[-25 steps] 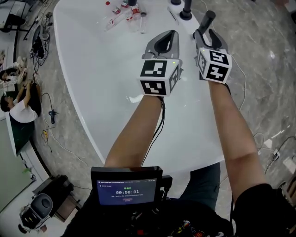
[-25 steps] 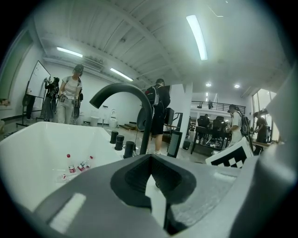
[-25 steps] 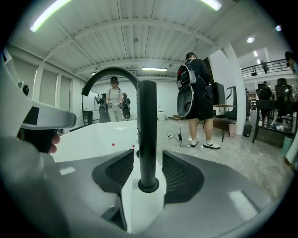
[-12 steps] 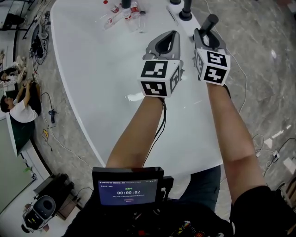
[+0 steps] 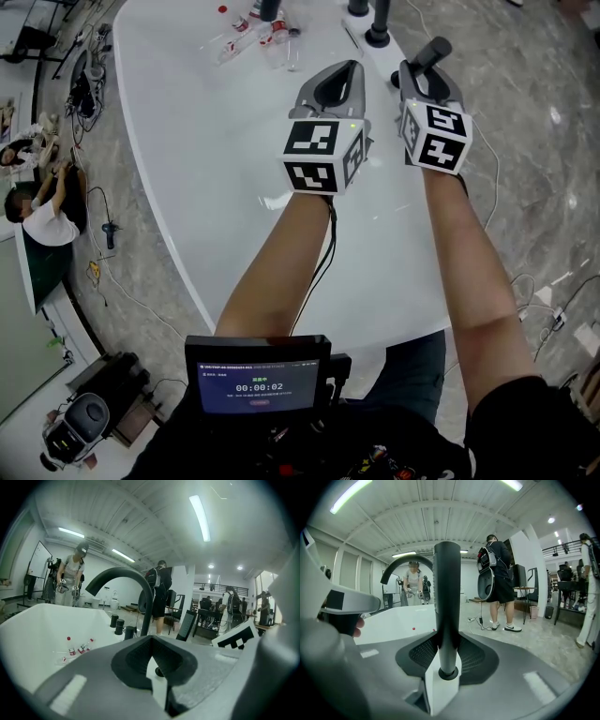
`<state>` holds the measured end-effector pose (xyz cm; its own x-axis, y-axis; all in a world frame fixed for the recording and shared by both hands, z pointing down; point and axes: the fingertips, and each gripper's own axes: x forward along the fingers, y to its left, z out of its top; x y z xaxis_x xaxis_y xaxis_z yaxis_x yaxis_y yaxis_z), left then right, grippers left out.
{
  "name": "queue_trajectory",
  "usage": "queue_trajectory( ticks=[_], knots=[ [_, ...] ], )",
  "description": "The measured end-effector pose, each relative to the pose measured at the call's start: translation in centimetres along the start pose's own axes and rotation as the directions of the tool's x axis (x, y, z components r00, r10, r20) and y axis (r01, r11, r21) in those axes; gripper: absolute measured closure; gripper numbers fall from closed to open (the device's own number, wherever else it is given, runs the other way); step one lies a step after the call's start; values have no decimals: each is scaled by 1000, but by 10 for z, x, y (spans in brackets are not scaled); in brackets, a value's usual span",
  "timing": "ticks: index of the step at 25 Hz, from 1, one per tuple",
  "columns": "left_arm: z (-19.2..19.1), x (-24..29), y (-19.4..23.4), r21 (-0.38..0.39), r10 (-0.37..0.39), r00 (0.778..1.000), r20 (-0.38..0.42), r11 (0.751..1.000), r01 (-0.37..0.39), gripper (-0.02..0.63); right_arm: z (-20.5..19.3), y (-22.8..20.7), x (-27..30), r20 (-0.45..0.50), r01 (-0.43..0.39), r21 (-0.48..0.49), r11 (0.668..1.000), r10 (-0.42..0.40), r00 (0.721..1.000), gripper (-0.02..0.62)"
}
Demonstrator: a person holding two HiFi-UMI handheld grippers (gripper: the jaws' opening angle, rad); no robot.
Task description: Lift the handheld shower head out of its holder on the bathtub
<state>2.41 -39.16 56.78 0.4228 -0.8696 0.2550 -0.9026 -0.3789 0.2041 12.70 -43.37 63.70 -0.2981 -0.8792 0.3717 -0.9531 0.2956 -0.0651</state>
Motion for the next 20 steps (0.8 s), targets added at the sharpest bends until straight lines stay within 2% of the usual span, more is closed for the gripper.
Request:
queue_trajectory(
  ticks=[10,20],
  knots=[
    [59,-36,-28,7,-42,999,28,999,42,604,68,13,-61,54,18,-18,1000,-17,998,442],
    [142,-104,-63,12,-97,993,61,995,96,606,177,47,-162,158,44,-27,999,-39,987,442]
  ],
)
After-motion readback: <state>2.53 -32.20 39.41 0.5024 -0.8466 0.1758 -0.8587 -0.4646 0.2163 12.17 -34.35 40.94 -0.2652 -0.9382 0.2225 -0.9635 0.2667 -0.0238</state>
